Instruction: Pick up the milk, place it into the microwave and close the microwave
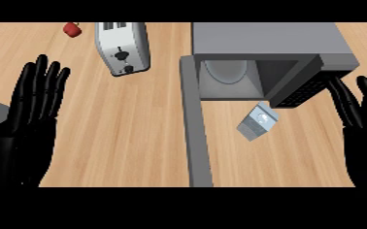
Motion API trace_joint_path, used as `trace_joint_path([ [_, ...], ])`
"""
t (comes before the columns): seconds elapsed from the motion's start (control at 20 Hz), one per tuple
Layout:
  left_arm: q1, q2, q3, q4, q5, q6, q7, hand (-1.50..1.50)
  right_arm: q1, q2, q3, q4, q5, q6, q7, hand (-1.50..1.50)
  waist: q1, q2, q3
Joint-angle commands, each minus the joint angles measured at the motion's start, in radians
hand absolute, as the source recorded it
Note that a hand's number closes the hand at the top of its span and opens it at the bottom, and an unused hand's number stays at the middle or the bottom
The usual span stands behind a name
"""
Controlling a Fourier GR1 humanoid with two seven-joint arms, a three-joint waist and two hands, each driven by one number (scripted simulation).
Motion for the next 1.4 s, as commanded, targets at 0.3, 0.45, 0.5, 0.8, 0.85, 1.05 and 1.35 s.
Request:
trace_joint_path([
  [0.3,0.025,-0.038,0.053,0.001,0.188,-0.026,0.082,-1.5,-0.118,-0.135,0.094,0.033,-0.307,0.354,0.032,-1.5,0.034,0.004,0.008],
  [0.45,0.121,0.008,0.115,-0.103,0.296,-0.076,0.135,-1.5,-0.083,-0.204,-0.008,0.031,-0.443,0.427,0.054,-1.5,0.019,-0.001,0.009],
  [0.5,0.136,0.019,0.155,-0.114,0.322,-0.075,0.138,-1.5,-0.118,-0.221,-0.025,-0.035,-0.501,0.385,0.169,-1.5,0.015,-0.001,0.008],
  [0.8,0.314,0.016,0.183,-0.326,0.408,-0.123,0.196,-1.5,-0.141,-0.223,-0.088,0.11,-0.488,0.429,0.118,-1.5,0.015,0.002,0.009],
  [0.85,0.323,0.066,0.283,-0.331,0.53,-0.169,0.207,-1.5,-0.135,-0.219,-0.074,0.092,-0.448,0.421,0.116,-1.5,0.017,0.001,0.008],
  [1.05,0.417,0.039,0.322,-0.311,0.562,-0.247,0.133,-1.5,-0.138,-0.192,-0.07,0.179,-0.35,0.445,0.049,-1.5,0.02,0.002,0.008],
  [1.35,0.434,0.026,0.351,-0.368,0.577,-0.253,0.168,-1.5,-0.064,-0.159,-0.068,0.283,-0.23,0.458,-0.067,-1.5,0.017,0.002,0.009],
])
